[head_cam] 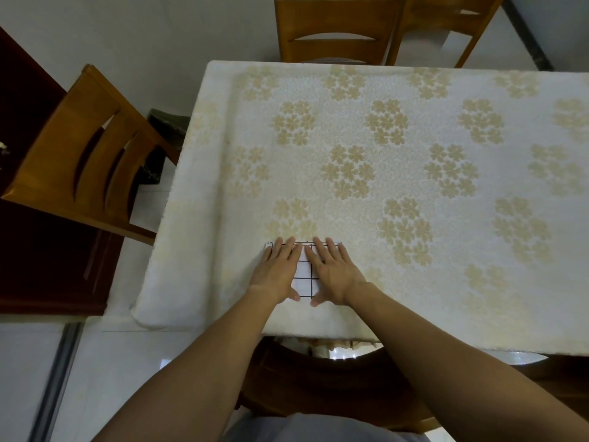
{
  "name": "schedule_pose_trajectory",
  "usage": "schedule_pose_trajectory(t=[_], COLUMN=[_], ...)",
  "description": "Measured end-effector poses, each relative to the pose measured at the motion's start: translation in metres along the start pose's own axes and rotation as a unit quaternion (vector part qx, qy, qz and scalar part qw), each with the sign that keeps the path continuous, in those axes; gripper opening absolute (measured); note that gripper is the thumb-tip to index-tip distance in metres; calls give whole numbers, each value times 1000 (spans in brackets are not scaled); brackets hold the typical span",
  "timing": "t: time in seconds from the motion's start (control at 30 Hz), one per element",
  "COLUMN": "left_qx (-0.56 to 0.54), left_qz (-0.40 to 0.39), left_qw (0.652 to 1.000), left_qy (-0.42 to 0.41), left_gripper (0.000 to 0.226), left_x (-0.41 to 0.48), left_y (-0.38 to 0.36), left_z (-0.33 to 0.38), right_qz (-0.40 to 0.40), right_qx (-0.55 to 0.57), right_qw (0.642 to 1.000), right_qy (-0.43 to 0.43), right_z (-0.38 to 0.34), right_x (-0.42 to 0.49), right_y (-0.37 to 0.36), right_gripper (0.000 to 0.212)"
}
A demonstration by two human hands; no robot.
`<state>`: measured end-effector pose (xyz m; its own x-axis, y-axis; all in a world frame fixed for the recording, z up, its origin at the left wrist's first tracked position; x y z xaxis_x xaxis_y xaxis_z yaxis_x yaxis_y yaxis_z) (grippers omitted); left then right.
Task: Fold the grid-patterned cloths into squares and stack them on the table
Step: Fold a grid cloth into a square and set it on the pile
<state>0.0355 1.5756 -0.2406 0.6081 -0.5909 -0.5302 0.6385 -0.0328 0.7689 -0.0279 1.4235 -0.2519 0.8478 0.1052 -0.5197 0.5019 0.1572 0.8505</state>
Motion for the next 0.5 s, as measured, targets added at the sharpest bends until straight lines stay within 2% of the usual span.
schedule_pose_trajectory(t=[0.1, 0.3, 0.4, 0.43, 0.5], left_qx=[17, -3, -46, -57, -84], left_qz=[0, 6, 26, 35, 68], left_qw=[1000, 1000, 999, 998, 994], left_qy=[-6, -5, -12, -14, -1], left_gripper=[126, 130, 120, 115, 102], left_x=[0, 2, 3, 4, 7], left_y=[1, 1, 6, 8, 12], left_z=[6, 7, 7, 8, 12], right_qz=[2, 30, 71, 94, 119], right_qx=[-7, 59, 114, 158, 280], right_qw=[1000, 998, 989, 979, 936], right_qy=[-16, -22, -55, -87, -175], right_z=[2, 4, 9, 11, 14], right_x=[-4, -11, -18, -21, -26], right_y=[7, 12, 11, 10, 9], right_gripper=[124, 117, 95, 86, 68])
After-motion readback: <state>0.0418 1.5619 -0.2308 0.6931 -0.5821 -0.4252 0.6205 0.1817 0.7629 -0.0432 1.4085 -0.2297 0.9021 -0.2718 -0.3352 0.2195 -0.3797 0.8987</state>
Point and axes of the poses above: each hand's wrist, its own x-axis towards the middle knuckle, its own y-axis out of the back of the hand, z = x × y, the point moved 1 cm from there along x, towards the middle knuckle, and after that the axes turned 14 degrees about -x, right-handed, at the moved point
